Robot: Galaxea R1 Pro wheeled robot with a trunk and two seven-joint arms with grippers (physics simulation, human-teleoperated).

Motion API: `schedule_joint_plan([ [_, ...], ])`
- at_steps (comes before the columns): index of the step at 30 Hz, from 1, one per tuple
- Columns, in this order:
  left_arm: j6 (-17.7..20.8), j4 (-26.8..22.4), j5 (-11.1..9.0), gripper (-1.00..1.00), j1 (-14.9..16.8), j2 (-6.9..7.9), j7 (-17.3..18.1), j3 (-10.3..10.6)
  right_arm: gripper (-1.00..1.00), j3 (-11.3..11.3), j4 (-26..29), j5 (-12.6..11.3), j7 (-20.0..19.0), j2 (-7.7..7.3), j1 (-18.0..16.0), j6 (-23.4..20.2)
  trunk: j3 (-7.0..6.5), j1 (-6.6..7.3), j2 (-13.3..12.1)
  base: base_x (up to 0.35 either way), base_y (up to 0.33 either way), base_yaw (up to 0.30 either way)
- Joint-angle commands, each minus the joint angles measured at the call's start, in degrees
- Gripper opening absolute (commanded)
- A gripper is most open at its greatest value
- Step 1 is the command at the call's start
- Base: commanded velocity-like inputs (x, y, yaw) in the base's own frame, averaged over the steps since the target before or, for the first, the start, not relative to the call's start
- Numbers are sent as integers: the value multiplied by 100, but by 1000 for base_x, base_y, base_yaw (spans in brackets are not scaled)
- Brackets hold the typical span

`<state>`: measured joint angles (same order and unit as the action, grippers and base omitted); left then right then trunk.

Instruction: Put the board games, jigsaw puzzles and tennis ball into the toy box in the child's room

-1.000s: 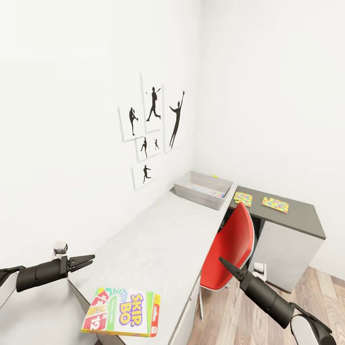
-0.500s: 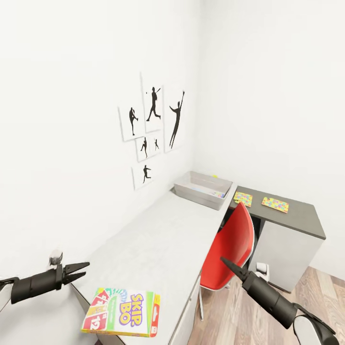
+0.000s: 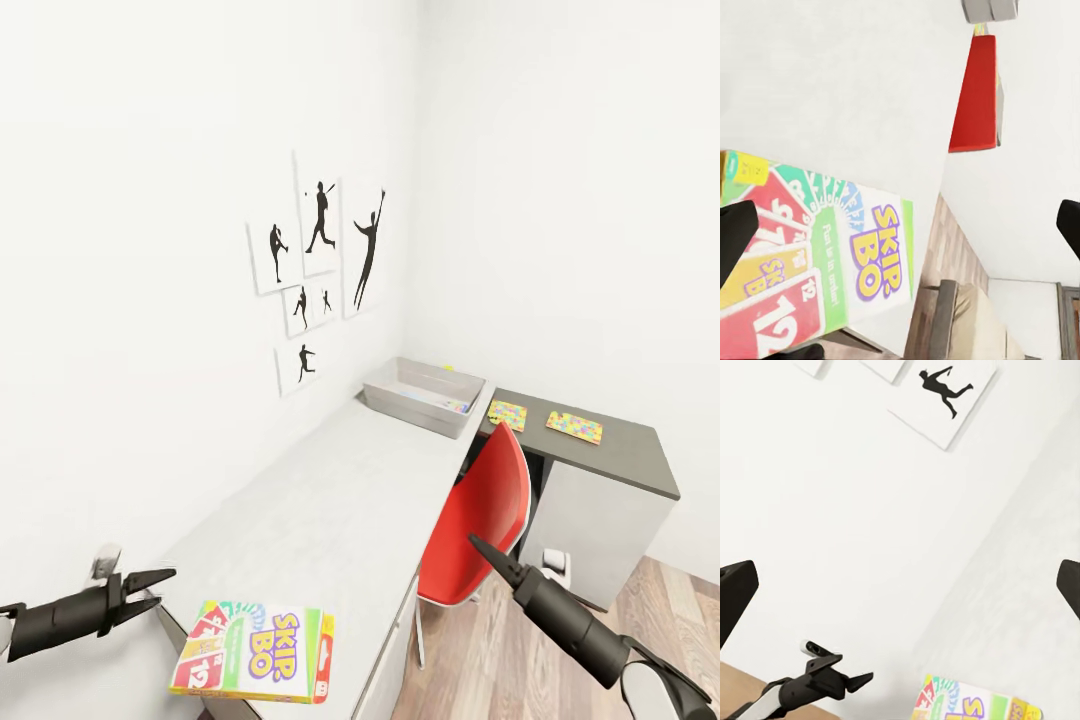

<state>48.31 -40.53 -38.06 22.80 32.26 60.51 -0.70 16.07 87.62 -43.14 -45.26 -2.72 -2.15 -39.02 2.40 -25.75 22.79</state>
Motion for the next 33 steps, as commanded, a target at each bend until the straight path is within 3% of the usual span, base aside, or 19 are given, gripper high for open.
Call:
schedule_joint_plan([
  [1, 33, 26, -18, 100, 5, 1, -17, -1, 100, 6, 1, -24, -10, 0, -5, -39, 13, -4, 13, 0, 0, 0],
  [33, -102, 153, -8, 100, 5, 30, -96, -2, 100, 96, 1, 20, -36, 8, -5, -27, 13, -4, 13, 0, 0, 0],
])
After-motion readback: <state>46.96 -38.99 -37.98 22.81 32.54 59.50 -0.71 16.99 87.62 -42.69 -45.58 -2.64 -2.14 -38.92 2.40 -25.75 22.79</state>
